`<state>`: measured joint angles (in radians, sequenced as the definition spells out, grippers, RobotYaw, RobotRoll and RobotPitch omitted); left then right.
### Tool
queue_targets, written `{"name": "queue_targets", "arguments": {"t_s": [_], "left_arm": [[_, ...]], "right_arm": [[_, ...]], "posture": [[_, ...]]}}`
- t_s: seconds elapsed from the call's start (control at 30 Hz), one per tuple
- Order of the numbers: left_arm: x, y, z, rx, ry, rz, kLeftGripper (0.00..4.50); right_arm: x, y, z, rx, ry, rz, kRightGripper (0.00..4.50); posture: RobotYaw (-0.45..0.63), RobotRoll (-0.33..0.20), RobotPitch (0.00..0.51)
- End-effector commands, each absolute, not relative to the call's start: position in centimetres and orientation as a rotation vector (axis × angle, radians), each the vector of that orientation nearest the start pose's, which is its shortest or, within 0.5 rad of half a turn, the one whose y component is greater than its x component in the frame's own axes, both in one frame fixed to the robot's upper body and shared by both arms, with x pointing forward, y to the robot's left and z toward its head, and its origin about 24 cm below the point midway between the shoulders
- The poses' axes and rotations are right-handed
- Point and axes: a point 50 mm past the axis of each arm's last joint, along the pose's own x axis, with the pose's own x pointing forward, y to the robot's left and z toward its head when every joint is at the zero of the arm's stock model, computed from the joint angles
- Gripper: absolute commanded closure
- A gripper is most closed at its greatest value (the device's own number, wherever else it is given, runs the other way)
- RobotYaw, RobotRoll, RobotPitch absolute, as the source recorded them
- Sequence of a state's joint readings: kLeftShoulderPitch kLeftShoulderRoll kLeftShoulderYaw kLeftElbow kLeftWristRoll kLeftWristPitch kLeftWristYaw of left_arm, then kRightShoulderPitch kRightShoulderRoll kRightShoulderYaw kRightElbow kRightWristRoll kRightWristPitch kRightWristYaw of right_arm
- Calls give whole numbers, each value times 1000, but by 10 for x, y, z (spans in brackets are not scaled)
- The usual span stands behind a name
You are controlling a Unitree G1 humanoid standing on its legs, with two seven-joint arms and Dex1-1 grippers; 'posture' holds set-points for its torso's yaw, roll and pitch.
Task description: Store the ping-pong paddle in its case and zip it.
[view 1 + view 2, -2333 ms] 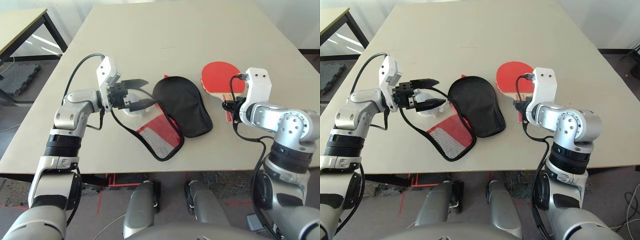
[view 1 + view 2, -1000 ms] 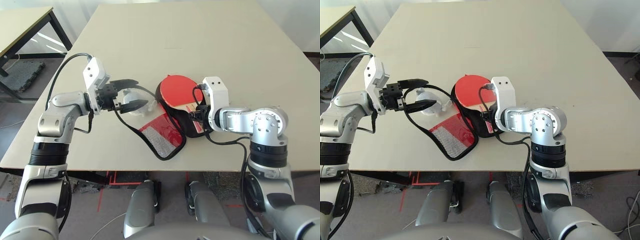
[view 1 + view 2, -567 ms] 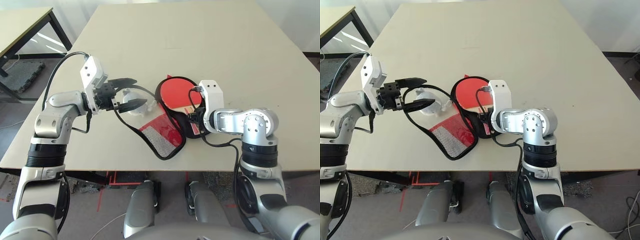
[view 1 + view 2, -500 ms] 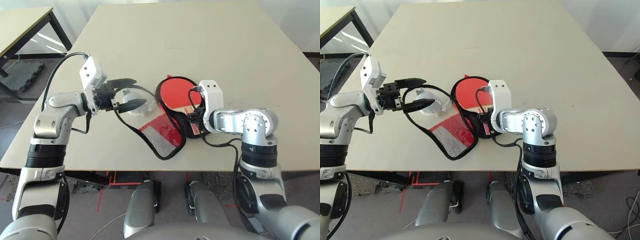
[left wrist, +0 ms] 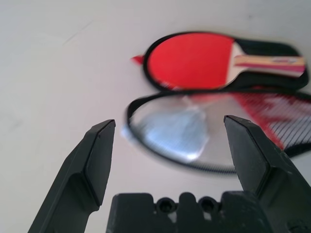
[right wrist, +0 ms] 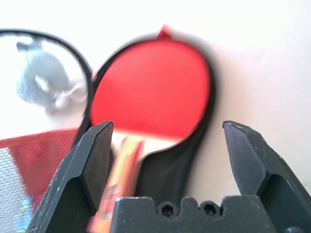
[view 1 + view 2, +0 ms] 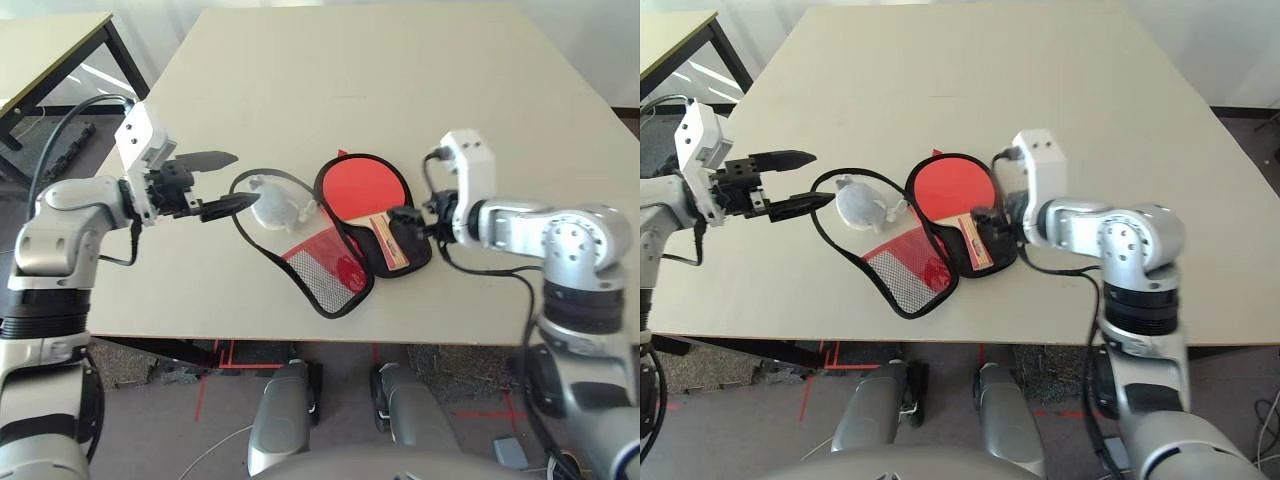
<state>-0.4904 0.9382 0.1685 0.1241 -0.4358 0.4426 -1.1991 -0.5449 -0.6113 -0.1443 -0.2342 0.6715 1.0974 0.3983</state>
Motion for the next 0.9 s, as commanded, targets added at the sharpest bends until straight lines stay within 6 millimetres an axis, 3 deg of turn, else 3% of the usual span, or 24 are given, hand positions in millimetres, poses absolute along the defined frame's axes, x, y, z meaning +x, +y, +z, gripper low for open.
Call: {"name": "queue_targets", "arguments": {"t_s": [0.03,0.23,0.5,0.7,0.9], "left_arm": [[277,294,202,395,285,-911,0],[269,290,174,406,432,-985,0],[275,261,143,408,427,-1066,0],[280,235,144,354,359,-1153,0],[296,195,160,294,218,-1250,0]], "right_arm": [[299,-211,186,-51,234,617,28],[297,-225,180,-150,195,651,28],[294,-234,177,-155,192,633,28],[290,-240,170,-136,226,612,28],[284,-246,162,-98,273,607,28]], "posture": [[144,0,116],[129,0,100],[98,0,99],[89,0,107],[81,0,114]]}}
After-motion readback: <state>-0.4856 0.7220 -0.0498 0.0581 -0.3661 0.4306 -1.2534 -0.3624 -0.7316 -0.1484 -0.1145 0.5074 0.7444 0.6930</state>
